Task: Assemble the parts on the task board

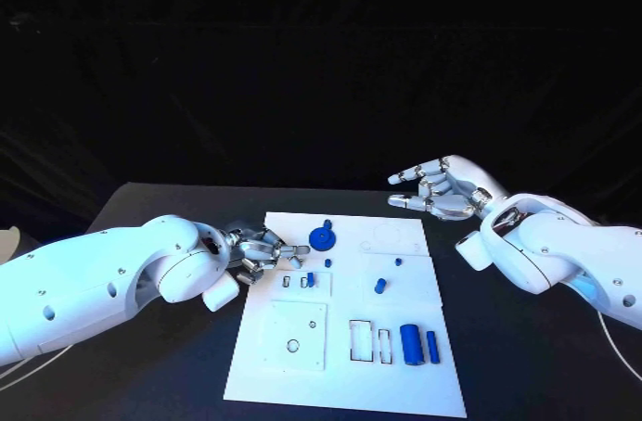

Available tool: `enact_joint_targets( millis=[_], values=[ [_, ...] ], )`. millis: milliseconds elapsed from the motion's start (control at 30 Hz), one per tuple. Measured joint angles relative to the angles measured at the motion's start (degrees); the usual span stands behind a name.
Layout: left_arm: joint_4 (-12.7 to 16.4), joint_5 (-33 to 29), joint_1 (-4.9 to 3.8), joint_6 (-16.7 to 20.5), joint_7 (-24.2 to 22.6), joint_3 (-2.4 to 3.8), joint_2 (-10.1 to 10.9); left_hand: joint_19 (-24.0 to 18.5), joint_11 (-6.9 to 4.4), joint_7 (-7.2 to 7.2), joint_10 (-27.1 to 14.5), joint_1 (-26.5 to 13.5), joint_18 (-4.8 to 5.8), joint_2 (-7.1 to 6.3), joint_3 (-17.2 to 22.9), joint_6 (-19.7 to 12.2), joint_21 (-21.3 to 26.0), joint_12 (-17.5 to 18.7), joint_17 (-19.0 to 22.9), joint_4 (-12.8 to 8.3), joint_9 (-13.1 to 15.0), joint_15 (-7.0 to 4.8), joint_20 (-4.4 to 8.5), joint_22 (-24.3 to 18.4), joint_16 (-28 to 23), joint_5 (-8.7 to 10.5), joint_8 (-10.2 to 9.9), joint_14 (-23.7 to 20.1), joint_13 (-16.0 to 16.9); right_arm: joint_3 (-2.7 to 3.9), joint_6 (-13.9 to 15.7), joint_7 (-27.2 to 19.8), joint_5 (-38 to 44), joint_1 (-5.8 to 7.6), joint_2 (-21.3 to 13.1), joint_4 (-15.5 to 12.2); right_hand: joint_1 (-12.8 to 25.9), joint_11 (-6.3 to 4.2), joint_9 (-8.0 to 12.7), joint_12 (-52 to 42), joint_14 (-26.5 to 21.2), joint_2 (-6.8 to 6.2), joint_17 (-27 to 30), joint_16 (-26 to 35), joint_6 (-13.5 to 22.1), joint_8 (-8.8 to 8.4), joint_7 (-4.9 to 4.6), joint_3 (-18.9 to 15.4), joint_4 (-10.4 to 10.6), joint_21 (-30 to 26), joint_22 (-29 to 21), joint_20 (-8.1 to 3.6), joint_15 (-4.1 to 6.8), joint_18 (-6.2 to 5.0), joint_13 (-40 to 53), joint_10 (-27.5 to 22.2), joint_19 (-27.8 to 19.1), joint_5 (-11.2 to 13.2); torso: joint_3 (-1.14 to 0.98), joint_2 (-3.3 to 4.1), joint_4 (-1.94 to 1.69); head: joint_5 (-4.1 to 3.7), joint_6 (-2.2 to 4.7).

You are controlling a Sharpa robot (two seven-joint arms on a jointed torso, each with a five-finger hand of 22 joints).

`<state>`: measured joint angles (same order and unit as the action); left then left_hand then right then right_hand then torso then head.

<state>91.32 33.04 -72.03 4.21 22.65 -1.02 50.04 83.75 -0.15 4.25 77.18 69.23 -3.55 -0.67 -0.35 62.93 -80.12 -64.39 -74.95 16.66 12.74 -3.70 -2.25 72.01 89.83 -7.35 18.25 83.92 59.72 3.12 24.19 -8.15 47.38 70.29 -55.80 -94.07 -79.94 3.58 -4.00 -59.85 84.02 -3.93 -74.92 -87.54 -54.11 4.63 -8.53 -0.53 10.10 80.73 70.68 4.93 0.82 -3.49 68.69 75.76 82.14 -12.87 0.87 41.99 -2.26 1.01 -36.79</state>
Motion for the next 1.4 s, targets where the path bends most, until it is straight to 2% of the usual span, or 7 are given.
enact_joint_targets(
  millis=[100,133,233,467,933,1067,1400],
  values=[
    [-0.9,6.1,-1.16,-2.4,5.4,0.00,-1.7,0.0,-0.75,-0.82,0.6,-1.6,0.02,0.52,-2.6,-0.8,-3.2,-3.9,0.0,0.0,3.8,-0.21,0.00,2.8,0.0,0.55,4.6,0.1,4.1,-0.02,0.0,-0.3,-1.1,0.06,-0.1,0.1,0.0,0.00,0.0,0.0,0.0,0.00,0.0,0.3,0.0,0.00,0.00,0.0,0.0,0.0,-0.2,0.00,0.00,0.00,-0.1,0.0,0.0,-0.2,-0.24,-0.23,0.07,0.35,-0.15],
    [-1.1,7.6,-1.45,-2.9,6.7,0.00,-2.2,0.2,-0.80,-1.24,0.6,-2.1,0.49,0.76,-3.5,-1.2,-3.8,-4.6,0.0,0.0,5.1,-0.21,0.21,2.9,0.0,1.04,6.1,0.1,4.9,-0.02,0.0,-0.4,-1.4,0.07,-0.1,0.1,0.0,0.00,0.0,0.0,0.0,0.00,0.0,0.3,0.0,0.00,0.00,0.0,0.0,0.0,-0.2,0.00,0.00,0.00,-0.1,0.0,0.0,-0.2,-0.31,-0.29,0.09,0.44,-0.21],
    [-2.1,12.1,-2.25,-4.5,10.5,0.00,-4.1,0.2,-1.36,-1.83,1.2,-3.1,0.88,1.72,-5.7,-2.3,-4.8,-6.0,0.0,-0.1,9.0,-0.73,0.22,2.9,0.0,3.43,10.1,0.1,6.7,-0.04,0.1,-0.5,-1.8,0.10,-0.1,0.4,0.0,0.00,0.0,0.0,0.0,0.00,0.0,0.3,0.0,0.00,0.00,0.0,0.0,-0.2,-0.3,0.00,0.00,0.00,-0.1,0.0,0.0,-0.2,-0.49,-0.42,0.18,0.69,-0.38],
    [-4.3,17.9,-3.01,-6.9,14.9,-0.01,-7.8,0.2,-1.70,-2.25,1.5,-3.5,0.88,2.16,-8.7,-5.0,-5.7,-7.1,0.0,0.0,14.6,-1.01,0.64,2.9,0.0,4.10,14.9,-0.1,8.4,-0.14,0.1,-0.5,-2.0,0.09,0.3,1.0,0.0,0.00,0.0,0.3,0.0,0.00,0.0,0.6,0.0,0.00,0.00,0.0,0.0,-0.2,-0.5,0.00,0.00,0.00,-0.3,0.0,0.0,-0.2,-0.66,-0.51,0.27,1.04,-0.75],
    [-10.6,23.1,-3.40,-13.5,16.9,-0.21,-13.8,0.2,-1.70,-2.32,1.5,-3.5,0.87,2.62,-9.6,-5.8,-6.0,-7.1,0.0,0.0,16.4,-1.00,0.64,2.9,0.0,4.10,15.9,-0.1,8.6,-0.27,0.1,0.2,-1.3,0.00,0.9,1.5,0.0,-0.21,0.0,0.7,0.0,0.00,0.0,0.7,0.0,0.00,0.00,-0.2,-0.2,-0.4,-0.8,0.00,0.00,0.00,-0.7,-0.2,-0.4,-0.6,-0.53,-0.49,0.20,1.56,-1.39],
    [-11.6,24.0,-3.40,-14.9,17.0,-0.32,-14.8,0.2,-1.70,-2.32,1.5,-3.5,0.87,2.62,-9.8,-5.8,-6.0,-7.1,0.0,0.0,16.6,-1.00,0.63,2.9,0.0,4.09,16.0,-0.1,8.6,-0.29,0.1,0.4,-1.1,-0.02,0.9,1.6,0.0,-0.21,0.0,0.9,0.0,0.00,0.0,1.0,-0.2,0.00,0.16,-0.2,-0.2,-0.6,-1.0,0.00,0.00,0.00,-0.8,-0.2,-0.4,-0.6,-0.46,-0.48,0.24,1.60,-1.57],
    [-13.1,25.4,-3.40,-17.4,17.2,-0.53,-16.6,0.2,-1.70,-2.32,1.5,-3.1,0.86,3.03,-9.8,-6.2,-6.2,-7.3,0.0,0.0,17.3,-1.00,0.63,2.9,0.0,4.10,16.4,-0.1,9.0,-0.31,0.0,0.8,-0.7,-0.06,1.3,1.9,0.0,-0.20,0.0,0.9,0.0,0.00,0.0,1.0,-0.2,0.00,0.16,-0.2,-0.2,-0.6,-1.1,0.00,0.00,0.00,-0.9,-0.2,-0.4,-0.8,-0.50,-0.47,0.24,1.60,-1.99]
  ],
)
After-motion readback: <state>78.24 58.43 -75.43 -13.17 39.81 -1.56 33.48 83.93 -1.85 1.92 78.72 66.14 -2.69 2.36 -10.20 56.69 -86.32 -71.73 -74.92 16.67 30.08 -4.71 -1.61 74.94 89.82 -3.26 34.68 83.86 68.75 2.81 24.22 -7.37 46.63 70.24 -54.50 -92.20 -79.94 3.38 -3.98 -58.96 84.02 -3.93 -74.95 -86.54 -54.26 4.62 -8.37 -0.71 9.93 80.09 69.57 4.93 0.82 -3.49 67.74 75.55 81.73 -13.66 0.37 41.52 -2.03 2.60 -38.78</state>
